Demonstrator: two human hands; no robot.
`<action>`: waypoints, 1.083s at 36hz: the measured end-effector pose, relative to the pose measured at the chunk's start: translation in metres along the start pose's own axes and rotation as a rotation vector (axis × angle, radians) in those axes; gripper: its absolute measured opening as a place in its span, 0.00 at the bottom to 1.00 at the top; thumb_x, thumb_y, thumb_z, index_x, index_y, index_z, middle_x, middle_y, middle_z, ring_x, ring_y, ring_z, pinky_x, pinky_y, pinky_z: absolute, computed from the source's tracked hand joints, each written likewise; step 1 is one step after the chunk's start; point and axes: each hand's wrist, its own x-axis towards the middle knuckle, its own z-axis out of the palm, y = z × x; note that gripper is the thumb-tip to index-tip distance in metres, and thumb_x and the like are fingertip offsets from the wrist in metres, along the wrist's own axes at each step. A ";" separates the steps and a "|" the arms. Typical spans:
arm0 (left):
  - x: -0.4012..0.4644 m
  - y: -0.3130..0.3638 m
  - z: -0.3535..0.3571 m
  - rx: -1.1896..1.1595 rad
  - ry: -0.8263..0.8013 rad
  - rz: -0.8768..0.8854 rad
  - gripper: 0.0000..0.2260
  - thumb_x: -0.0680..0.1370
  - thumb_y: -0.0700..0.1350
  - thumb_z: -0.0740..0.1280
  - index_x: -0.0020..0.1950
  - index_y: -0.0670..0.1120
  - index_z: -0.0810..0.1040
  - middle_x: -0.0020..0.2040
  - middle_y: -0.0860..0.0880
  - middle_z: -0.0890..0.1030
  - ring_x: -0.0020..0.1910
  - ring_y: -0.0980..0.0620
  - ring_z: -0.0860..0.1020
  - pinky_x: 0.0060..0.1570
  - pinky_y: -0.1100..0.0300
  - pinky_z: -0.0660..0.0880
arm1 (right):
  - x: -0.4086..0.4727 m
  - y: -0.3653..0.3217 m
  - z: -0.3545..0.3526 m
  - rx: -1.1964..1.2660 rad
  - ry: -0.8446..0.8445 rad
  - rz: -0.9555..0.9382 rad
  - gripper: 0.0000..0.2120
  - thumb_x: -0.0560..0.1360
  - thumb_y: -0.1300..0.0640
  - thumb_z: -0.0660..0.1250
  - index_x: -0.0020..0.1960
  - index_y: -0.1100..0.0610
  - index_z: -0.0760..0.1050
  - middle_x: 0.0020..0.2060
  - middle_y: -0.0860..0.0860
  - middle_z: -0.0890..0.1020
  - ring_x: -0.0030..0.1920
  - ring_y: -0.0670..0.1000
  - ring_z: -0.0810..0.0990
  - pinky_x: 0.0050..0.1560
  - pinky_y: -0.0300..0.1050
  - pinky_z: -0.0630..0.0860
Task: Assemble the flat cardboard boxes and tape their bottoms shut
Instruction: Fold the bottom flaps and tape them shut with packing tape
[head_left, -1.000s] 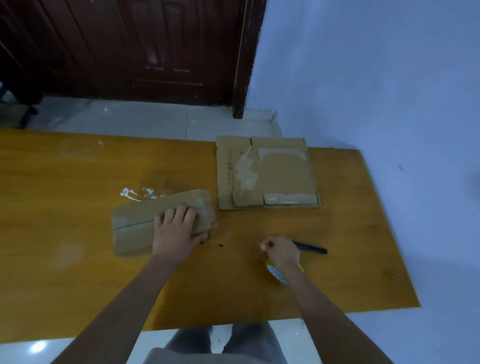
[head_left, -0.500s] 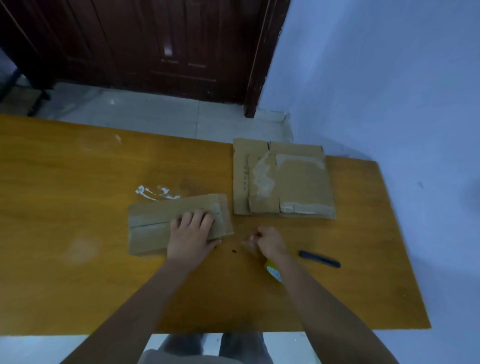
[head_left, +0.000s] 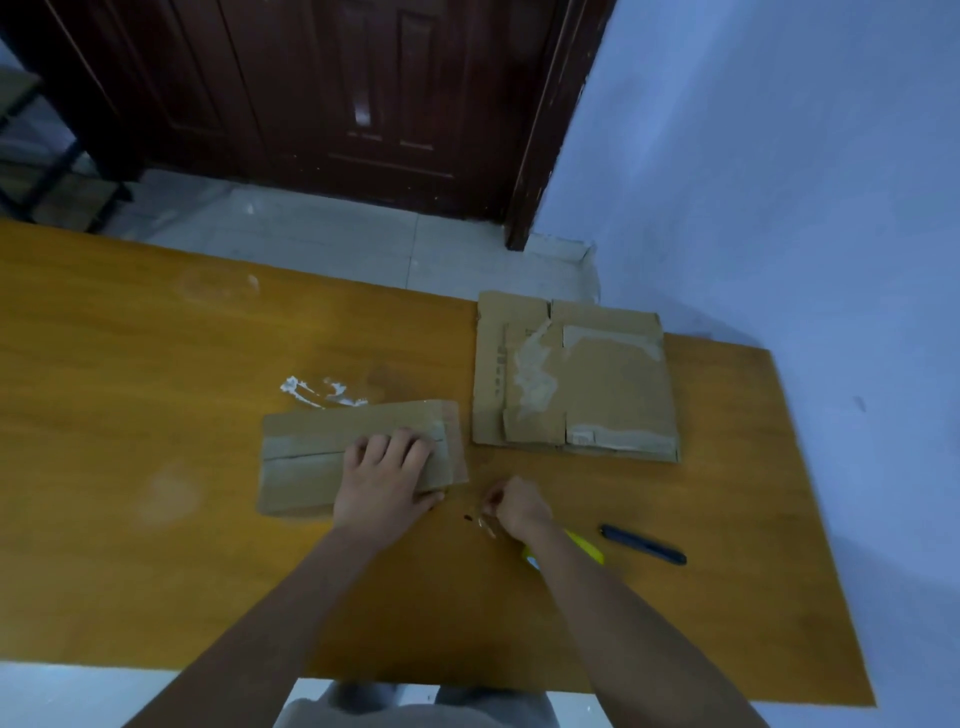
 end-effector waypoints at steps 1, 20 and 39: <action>0.000 0.000 0.000 -0.001 -0.002 0.000 0.32 0.57 0.61 0.78 0.53 0.49 0.70 0.50 0.48 0.76 0.48 0.46 0.70 0.49 0.48 0.68 | 0.001 -0.001 0.001 -0.009 0.005 -0.006 0.08 0.75 0.61 0.65 0.49 0.53 0.82 0.51 0.53 0.83 0.52 0.54 0.80 0.53 0.48 0.77; 0.001 0.001 -0.005 -0.037 -0.046 -0.030 0.34 0.56 0.62 0.78 0.54 0.51 0.69 0.50 0.49 0.76 0.48 0.47 0.70 0.49 0.52 0.64 | -0.008 -0.007 0.000 -0.239 0.082 -0.110 0.14 0.78 0.59 0.61 0.63 0.55 0.71 0.47 0.57 0.81 0.47 0.58 0.80 0.45 0.50 0.78; 0.009 -0.006 -0.015 -0.160 -0.088 -0.068 0.24 0.72 0.67 0.56 0.51 0.49 0.76 0.47 0.51 0.76 0.46 0.48 0.74 0.44 0.51 0.72 | -0.008 -0.022 -0.012 -0.178 0.419 -0.148 0.19 0.79 0.65 0.57 0.69 0.57 0.65 0.64 0.56 0.66 0.62 0.58 0.70 0.55 0.50 0.75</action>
